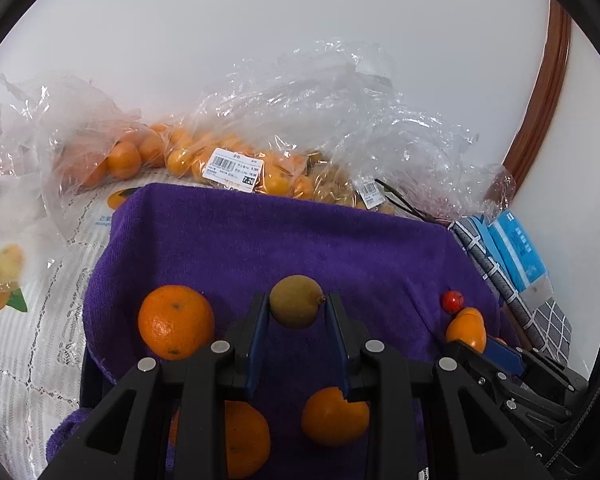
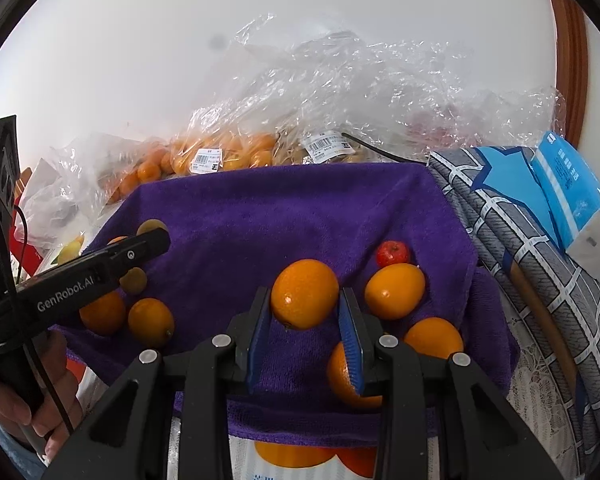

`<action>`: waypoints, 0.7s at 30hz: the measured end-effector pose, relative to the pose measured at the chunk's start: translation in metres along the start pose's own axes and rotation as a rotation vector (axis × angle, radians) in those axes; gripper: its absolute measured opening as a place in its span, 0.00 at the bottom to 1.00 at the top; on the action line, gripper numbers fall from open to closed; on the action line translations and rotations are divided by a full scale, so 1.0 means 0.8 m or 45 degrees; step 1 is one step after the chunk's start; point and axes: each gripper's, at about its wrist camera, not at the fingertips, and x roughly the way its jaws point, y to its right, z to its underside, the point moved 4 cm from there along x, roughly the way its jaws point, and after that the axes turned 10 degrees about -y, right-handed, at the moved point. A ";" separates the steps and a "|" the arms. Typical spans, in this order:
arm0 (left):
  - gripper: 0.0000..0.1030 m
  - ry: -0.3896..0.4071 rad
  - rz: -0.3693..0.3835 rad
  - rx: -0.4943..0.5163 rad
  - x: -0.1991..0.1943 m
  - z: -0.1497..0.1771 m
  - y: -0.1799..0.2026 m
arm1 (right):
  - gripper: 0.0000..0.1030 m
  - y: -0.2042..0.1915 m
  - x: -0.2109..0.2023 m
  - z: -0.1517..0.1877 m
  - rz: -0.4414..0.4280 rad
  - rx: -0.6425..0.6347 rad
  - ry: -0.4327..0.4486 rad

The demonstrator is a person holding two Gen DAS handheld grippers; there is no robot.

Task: Organize fruits
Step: 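Carry the orange onto the towel and open the right tool while the left tool releases the small fruit there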

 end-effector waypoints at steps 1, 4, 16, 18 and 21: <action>0.27 -0.004 -0.001 -0.001 0.001 0.000 0.000 | 0.33 0.000 0.000 0.000 0.002 -0.001 0.001; 0.27 -0.001 -0.011 0.002 0.000 0.001 0.000 | 0.33 -0.001 -0.001 0.001 0.008 -0.003 0.008; 0.29 0.034 -0.005 0.010 -0.008 -0.001 0.000 | 0.38 0.001 -0.008 0.006 0.029 0.000 0.032; 0.30 0.041 0.002 0.004 -0.010 -0.001 -0.002 | 0.38 0.000 -0.008 0.006 0.034 -0.002 0.035; 0.36 0.040 0.009 0.000 -0.010 -0.001 -0.003 | 0.39 0.000 -0.008 0.007 0.038 -0.005 0.038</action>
